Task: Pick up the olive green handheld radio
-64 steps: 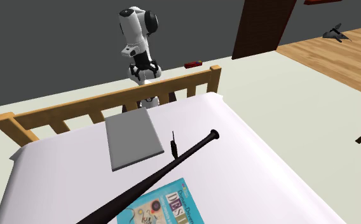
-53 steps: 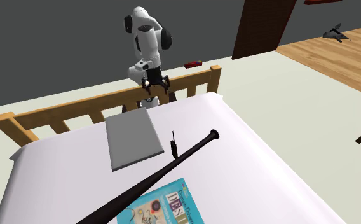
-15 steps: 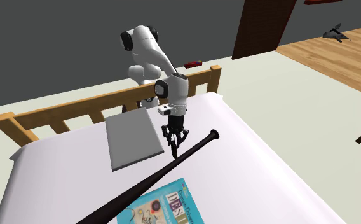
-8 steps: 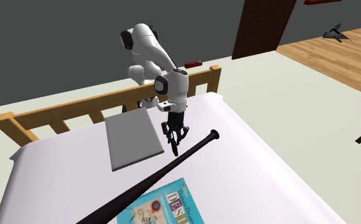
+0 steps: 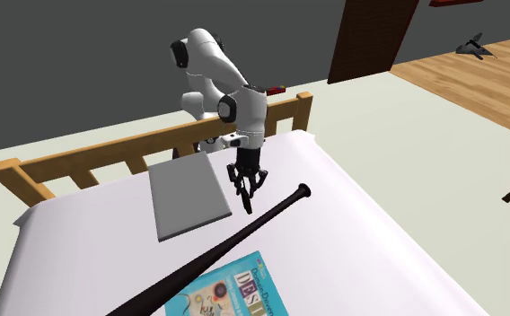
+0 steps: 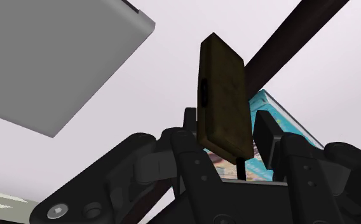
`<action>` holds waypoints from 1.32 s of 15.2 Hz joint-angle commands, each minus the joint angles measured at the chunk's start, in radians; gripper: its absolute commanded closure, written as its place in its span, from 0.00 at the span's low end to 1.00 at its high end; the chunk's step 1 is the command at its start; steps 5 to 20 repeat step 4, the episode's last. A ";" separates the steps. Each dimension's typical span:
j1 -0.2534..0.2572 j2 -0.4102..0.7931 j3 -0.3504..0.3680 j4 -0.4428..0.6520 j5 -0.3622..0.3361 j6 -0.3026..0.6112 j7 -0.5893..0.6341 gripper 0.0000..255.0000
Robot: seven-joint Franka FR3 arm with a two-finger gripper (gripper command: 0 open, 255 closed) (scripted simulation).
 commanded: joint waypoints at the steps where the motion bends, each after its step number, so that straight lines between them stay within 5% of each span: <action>1: -0.001 -0.006 0.002 0.019 0.012 -0.022 -0.014 1.00; 20: -0.001 -0.009 0.003 0.030 0.018 -0.035 -0.021 1.00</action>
